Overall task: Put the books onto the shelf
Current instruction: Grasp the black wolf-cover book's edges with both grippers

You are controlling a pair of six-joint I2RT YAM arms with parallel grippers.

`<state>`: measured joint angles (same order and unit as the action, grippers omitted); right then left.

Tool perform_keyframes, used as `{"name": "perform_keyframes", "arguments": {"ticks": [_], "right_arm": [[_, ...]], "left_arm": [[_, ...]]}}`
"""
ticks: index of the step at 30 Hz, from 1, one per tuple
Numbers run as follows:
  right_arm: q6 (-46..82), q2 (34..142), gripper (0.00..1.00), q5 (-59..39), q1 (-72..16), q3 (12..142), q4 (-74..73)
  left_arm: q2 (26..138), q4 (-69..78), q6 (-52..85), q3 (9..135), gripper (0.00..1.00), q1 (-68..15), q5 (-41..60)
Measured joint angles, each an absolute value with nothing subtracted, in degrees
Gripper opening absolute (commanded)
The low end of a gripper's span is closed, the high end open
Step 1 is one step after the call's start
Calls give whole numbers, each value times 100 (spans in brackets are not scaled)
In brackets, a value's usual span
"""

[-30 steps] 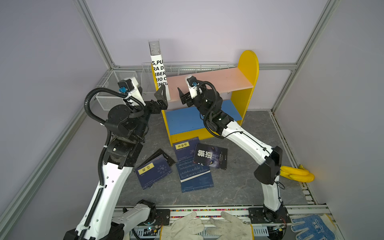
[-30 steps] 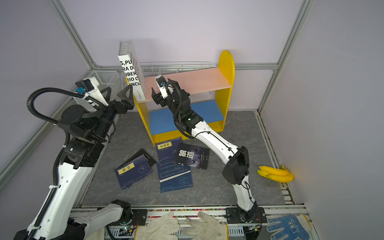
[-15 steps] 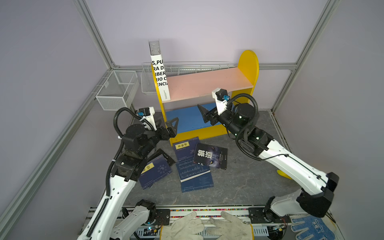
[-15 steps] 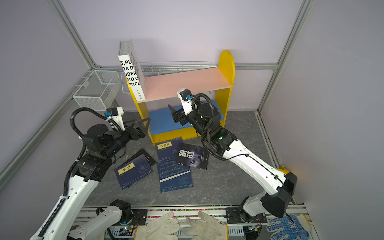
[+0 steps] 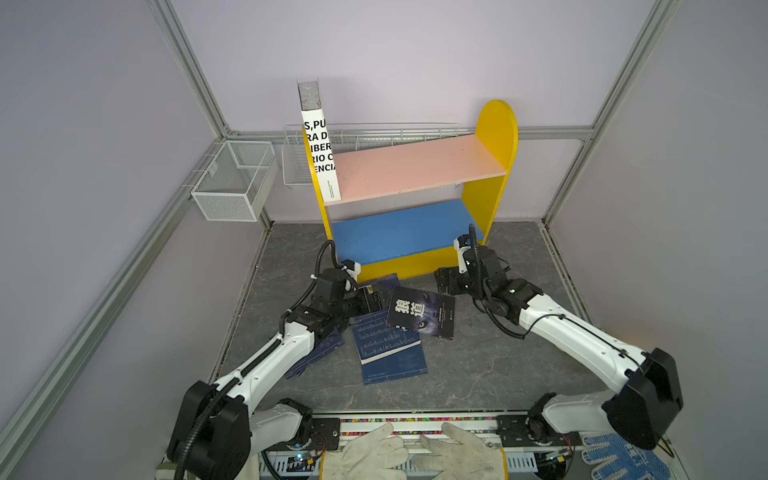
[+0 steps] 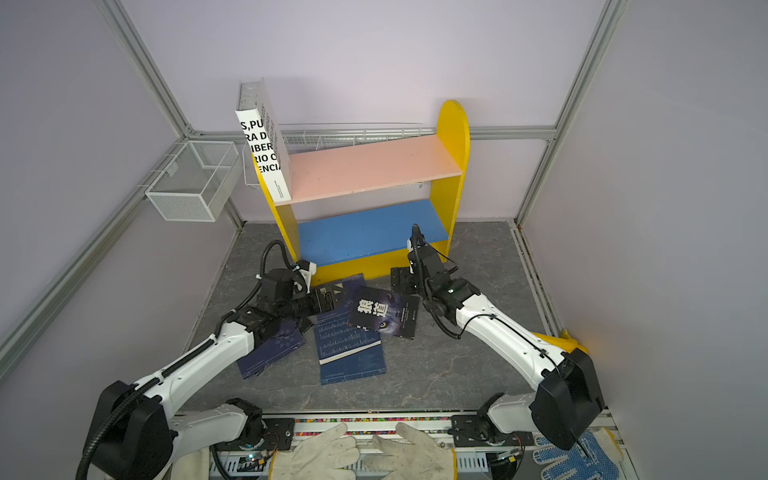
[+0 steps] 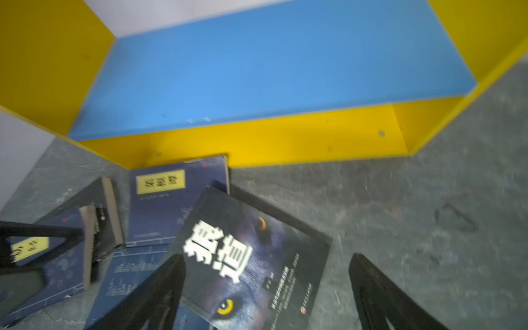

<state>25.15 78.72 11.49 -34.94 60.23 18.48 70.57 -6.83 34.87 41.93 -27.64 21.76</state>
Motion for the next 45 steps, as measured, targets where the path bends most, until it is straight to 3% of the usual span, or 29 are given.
{"name": "perform_keyframes", "arguments": {"ticks": [8, 18, 33, 42, 45], "right_arm": [[3402, 8368, 100, 600, -3323, 5448, 2034], [3798, 9032, 90, 150, -3323, 5153, 1988], [3913, 9546, 74, -257, -3306, 5129, 1385], [3879, 9620, 72, -185, -3299, 5218, 1435], [3879, 9620, 72, -176, -3297, 5227, 1426]], "left_arm": [[7996, -134, 3516, 4112, 97, -2816, 2294], [9063, 86, 3577, 4163, 90, -2950, 2519], [9330, 620, 3948, 4327, 71, -3072, 2783], [8967, 582, 4219, 4427, 39, -3050, 2694], [8866, 515, 4259, 4436, 23, -3050, 2676]]}}
